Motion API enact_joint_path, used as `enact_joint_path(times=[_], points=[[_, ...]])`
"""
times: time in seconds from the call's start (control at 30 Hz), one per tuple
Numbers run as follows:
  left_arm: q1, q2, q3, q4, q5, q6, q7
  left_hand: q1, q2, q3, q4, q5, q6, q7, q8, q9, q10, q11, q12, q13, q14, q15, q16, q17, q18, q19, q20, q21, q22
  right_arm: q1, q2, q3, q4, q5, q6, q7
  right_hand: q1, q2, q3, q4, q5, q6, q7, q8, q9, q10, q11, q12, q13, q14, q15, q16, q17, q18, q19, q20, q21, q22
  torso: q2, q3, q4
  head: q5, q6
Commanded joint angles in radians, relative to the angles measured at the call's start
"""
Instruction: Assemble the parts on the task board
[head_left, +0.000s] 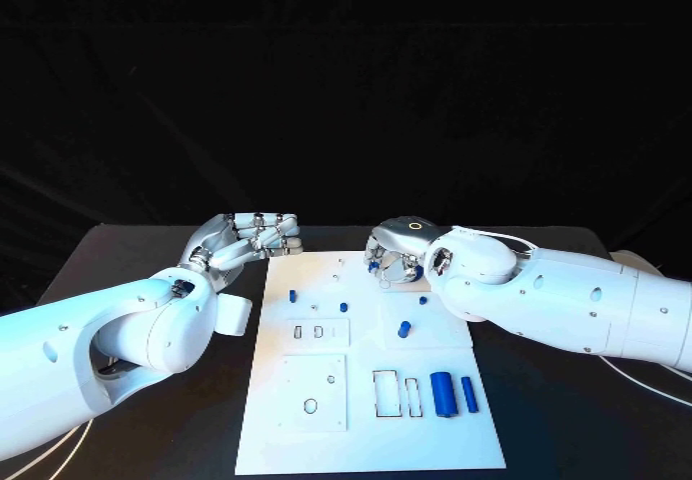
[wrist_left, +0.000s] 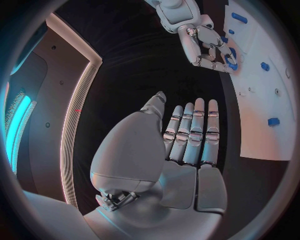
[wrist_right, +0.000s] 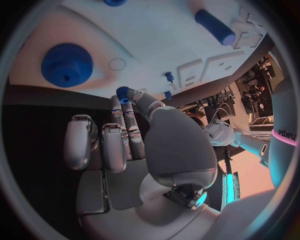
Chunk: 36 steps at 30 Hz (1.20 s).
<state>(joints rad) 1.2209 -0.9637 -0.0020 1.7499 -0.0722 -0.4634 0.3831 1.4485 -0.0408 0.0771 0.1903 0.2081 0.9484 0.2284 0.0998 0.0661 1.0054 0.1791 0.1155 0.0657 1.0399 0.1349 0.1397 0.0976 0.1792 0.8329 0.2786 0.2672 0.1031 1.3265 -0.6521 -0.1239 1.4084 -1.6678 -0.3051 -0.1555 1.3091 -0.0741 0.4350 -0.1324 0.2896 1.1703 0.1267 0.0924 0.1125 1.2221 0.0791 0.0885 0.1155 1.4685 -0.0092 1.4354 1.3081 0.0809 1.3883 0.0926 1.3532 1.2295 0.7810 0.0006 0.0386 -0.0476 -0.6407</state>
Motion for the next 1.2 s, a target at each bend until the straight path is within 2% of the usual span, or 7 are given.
enact_joint_path(times=[0.03,0.23,0.3,0.47,0.6,0.83,1.2], points=[[0.002,-0.001,0.001,0.004,0.012,0.015,0.009,0.012,-0.002,0.0,-0.006,-0.005,-0.001,0.006,-0.008,-0.001,-0.006,0.004,-0.008,-0.001,0.001,0.008,-0.006,0.0,0.004,0.001,0.001,-0.007,-0.001,0.001,0.016,0.0,-0.008,-0.024,-0.071,-0.006,0.015,0.007,0.009,0.0,0.002,0.007,0.002,0.004,0.0,0.025,-0.017,0.002,0.001,0.055,-0.006,0.003,0.006,-0.01,0.005,-0.003,0.007,0.002,0.003,0.0005,0.0006,0.002,0.0],[0.002,-0.002,0.002,0.005,0.016,0.016,0.01,0.013,-0.001,0.0,-0.007,-0.005,-0.002,0.006,-0.009,-0.001,-0.006,0.005,-0.01,-0.001,0.0,0.008,-0.007,0.0,0.004,0.0,0.002,-0.007,-0.002,0.002,0.053,0.001,-0.033,-0.024,-0.091,-0.008,0.012,0.005,0.01,0.001,-0.001,0.006,0.003,0.003,0.001,0.025,-0.016,0.0,0.0,0.055,-0.006,0.004,0.006,-0.01,0.003,-0.003,0.006,0.001,0.004,-0.0001,0.0045,-0.001,-0.001],[0.002,-0.001,0.002,0.005,0.017,0.016,0.01,0.013,-0.001,0.0,-0.007,-0.005,-0.002,0.006,-0.009,-0.001,-0.006,0.005,-0.01,-0.001,0.0,0.008,-0.007,0.0,0.004,0.0,0.002,-0.007,-0.002,0.002,0.071,0.001,-0.051,-0.025,-0.095,-0.005,0.011,0.004,0.011,0.001,-0.003,0.006,0.003,0.003,0.001,0.025,-0.016,-0.001,0.0,0.055,-0.005,0.004,0.006,-0.01,0.003,-0.002,0.006,0.001,0.004,-0.0004,0.0038,0.001,0.0],[0.002,0.004,0.003,0.005,0.018,0.018,0.01,0.015,-0.001,0.001,-0.009,-0.005,-0.002,0.007,-0.01,-0.001,-0.007,0.005,-0.011,-0.001,0.0,0.009,-0.009,0.0,0.004,0.0,0.002,-0.008,-0.002,0.001,0.116,0.001,-0.101,-0.019,-0.1,0.01,0.01,0.004,0.012,0.001,-0.006,0.006,0.003,0.002,0.002,0.025,-0.015,-0.002,0.0,0.055,-0.005,0.004,0.006,-0.009,0.002,-0.002,0.006,0.001,0.008,-0.0005,0.0115,0.001,0.007],[0.002,0.003,0.003,0.007,0.018,0.017,0.01,0.016,-0.002,0.001,-0.011,-0.005,-0.003,0.007,-0.012,-0.001,-0.008,0.006,-0.013,-0.001,-0.001,0.009,-0.011,0.0,0.004,-0.001,0.002,-0.008,-0.003,-0.001,0.137,0.001,-0.125,-0.017,-0.098,0.015,0.009,0.004,0.013,0.002,-0.007,0.006,0.004,0.002,0.002,0.025,-0.015,-0.002,0.0,0.055,-0.005,0.004,0.006,-0.009,0.002,-0.002,0.006,0.001,0.011,-0.0018,0.0147,0.0,0.011],[0.002,0.002,0.004,0.01,0.018,0.017,0.009,0.016,-0.002,0.001,-0.011,-0.005,-0.003,0.008,-0.012,-0.001,-0.008,0.006,-0.013,-0.001,-0.001,0.009,-0.011,0.0,0.004,-0.001,0.002,-0.008,-0.003,-0.004,0.165,0.001,-0.159,-0.015,-0.085,0.012,0.006,0.005,0.016,0.004,-0.015,0.005,0.004,0.001,0.003,0.025,-0.015,-0.005,-0.001,0.055,-0.004,0.005,0.007,-0.01,0.001,-0.001,0.007,0.002,0.015,-0.0025,0.0161,0.001,0.019],[0.003,0.001,0.004,0.01,0.018,0.016,0.009,0.017,-0.003,0.001,-0.012,-0.005,-0.003,0.008,-0.013,-0.001,-0.009,0.007,-0.014,-0.001,-0.001,0.01,-0.012,0.0,0.004,-0.002,0.002,-0.009,-0.004,-0.009,0.178,0.0,-0.18,-0.015,-0.021,0.011,0.001,0.001,0.017,0.006,-0.029,0.004,0.003,-0.001,0.005,0.024,-0.015,-0.008,-0.002,0.055,-0.004,0.006,0.007,-0.009,-0.001,0.0,0.007,0.003,0.015,-0.0029,0.0153,0.008,0.011]])
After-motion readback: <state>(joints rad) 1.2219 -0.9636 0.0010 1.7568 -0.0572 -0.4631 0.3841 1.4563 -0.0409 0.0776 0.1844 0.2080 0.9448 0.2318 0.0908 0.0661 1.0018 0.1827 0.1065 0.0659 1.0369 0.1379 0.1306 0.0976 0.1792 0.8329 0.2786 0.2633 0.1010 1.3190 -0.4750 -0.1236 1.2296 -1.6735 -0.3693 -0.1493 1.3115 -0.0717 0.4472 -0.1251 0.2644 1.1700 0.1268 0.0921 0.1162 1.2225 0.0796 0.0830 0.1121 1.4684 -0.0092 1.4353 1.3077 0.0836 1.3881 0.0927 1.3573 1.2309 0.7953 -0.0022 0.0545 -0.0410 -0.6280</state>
